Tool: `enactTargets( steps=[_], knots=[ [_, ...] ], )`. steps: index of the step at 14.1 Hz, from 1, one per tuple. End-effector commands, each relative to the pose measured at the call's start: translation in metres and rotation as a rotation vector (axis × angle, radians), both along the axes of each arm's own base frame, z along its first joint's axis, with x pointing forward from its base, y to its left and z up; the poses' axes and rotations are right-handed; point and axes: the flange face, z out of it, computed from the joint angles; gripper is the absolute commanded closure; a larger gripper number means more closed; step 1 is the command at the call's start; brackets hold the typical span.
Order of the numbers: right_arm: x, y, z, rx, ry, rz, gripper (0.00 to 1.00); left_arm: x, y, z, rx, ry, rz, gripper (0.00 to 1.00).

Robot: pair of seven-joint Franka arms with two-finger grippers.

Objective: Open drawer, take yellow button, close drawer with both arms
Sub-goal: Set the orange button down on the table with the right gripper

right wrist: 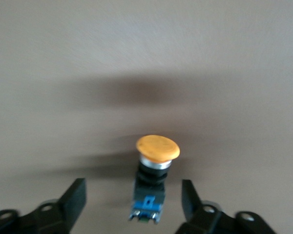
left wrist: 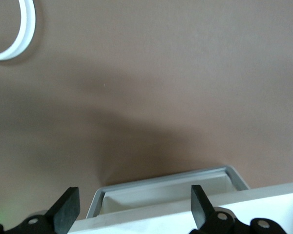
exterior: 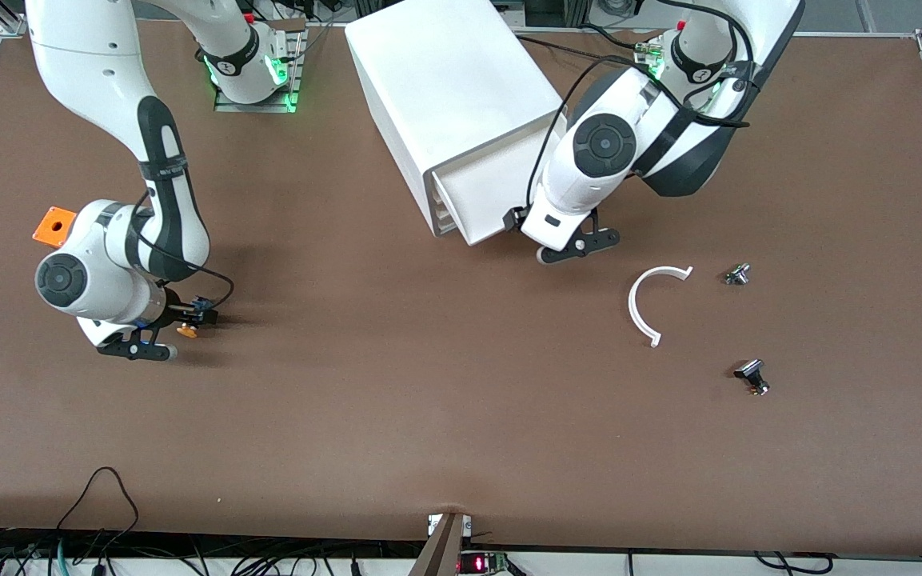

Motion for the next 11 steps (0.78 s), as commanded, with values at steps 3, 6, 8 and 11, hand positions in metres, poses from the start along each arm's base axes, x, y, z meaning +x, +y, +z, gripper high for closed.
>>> enactTargets(
  steps=[3,6,8,11],
  knots=[
    [0.003,0.018,0.135,0.126,-0.017,0.054,0.01,-0.026,-0.010,0.007,0.046,0.016,-0.032,0.00],
    [-0.005,0.020,0.217,0.115,0.022,0.102,0.01,-0.035,-0.022,0.009,0.042,0.018,-0.043,0.00],
    [-0.012,0.025,0.271,0.094,0.064,0.133,0.01,-0.040,-0.025,0.007,0.049,0.024,-0.030,0.00],
    [-0.027,0.028,0.320,0.073,0.114,0.114,0.01,-0.035,-0.022,0.011,0.043,0.016,-0.019,0.00]
  ],
)
